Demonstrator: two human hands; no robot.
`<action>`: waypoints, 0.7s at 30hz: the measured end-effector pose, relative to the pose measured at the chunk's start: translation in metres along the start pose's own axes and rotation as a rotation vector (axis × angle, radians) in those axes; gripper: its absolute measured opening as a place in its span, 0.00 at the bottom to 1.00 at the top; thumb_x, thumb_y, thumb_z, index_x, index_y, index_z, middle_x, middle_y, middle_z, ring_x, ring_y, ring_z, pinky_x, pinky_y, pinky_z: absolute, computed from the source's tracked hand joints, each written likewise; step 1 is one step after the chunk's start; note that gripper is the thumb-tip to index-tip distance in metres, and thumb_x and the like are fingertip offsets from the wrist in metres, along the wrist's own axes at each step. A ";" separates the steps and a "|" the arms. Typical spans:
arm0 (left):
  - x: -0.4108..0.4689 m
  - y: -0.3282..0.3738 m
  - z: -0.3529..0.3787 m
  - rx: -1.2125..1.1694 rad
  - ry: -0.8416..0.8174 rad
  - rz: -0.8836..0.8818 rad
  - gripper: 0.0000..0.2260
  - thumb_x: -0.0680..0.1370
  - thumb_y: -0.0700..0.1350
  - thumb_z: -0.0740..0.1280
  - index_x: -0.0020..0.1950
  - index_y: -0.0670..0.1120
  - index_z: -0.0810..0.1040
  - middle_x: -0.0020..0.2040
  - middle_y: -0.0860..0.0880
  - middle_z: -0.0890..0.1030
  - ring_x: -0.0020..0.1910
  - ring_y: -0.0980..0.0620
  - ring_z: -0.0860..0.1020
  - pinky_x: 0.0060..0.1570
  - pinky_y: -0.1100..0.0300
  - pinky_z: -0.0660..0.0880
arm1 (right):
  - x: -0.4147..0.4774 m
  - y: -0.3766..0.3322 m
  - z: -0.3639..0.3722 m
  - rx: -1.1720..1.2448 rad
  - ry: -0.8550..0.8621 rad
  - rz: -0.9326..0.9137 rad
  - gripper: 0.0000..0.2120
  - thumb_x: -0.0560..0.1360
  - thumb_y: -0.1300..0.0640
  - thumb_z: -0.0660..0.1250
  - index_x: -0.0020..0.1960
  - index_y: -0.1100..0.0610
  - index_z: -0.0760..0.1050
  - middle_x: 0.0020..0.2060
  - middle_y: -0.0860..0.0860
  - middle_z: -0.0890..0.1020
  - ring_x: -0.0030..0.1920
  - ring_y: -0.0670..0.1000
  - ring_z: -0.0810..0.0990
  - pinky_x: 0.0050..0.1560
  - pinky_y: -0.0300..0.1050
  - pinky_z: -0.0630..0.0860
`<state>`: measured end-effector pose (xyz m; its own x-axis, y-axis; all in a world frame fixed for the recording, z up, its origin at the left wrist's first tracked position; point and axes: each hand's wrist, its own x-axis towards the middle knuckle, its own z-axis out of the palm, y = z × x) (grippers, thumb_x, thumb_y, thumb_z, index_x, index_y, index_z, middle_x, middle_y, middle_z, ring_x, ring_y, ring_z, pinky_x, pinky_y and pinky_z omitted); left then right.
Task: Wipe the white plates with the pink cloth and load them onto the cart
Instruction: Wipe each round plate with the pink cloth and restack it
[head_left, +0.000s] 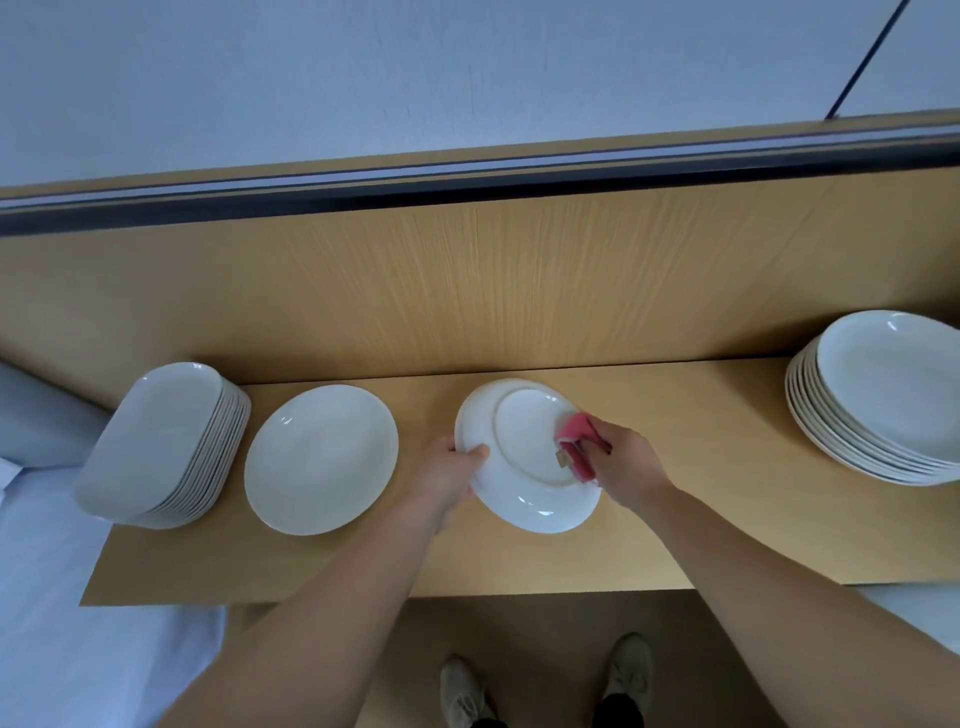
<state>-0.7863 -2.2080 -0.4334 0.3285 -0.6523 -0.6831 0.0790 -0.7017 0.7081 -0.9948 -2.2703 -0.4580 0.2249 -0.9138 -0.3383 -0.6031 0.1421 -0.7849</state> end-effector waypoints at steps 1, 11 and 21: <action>0.000 -0.001 0.002 0.008 0.000 0.009 0.10 0.79 0.45 0.66 0.60 0.44 0.73 0.57 0.48 0.79 0.56 0.48 0.77 0.51 0.56 0.76 | -0.002 0.001 0.001 0.012 0.018 0.005 0.13 0.78 0.60 0.60 0.46 0.44 0.79 0.27 0.39 0.79 0.29 0.39 0.74 0.30 0.28 0.67; 0.005 -0.007 0.007 0.033 0.011 0.055 0.14 0.80 0.47 0.65 0.63 0.44 0.73 0.55 0.48 0.79 0.48 0.50 0.77 0.49 0.54 0.77 | -0.039 0.014 0.038 0.226 0.261 0.034 0.12 0.79 0.62 0.61 0.47 0.51 0.81 0.37 0.47 0.82 0.34 0.41 0.77 0.34 0.29 0.69; 0.011 -0.009 0.007 -0.053 -0.027 0.006 0.16 0.80 0.46 0.66 0.65 0.42 0.72 0.58 0.45 0.78 0.53 0.47 0.78 0.46 0.57 0.78 | -0.072 0.008 0.080 0.181 0.320 0.067 0.22 0.83 0.60 0.58 0.76 0.57 0.62 0.74 0.47 0.63 0.49 0.49 0.79 0.51 0.43 0.78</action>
<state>-0.7901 -2.2105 -0.4489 0.3033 -0.6644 -0.6830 0.1272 -0.6822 0.7201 -0.9544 -2.1725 -0.4816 -0.0779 -0.9689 -0.2350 -0.4566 0.2442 -0.8555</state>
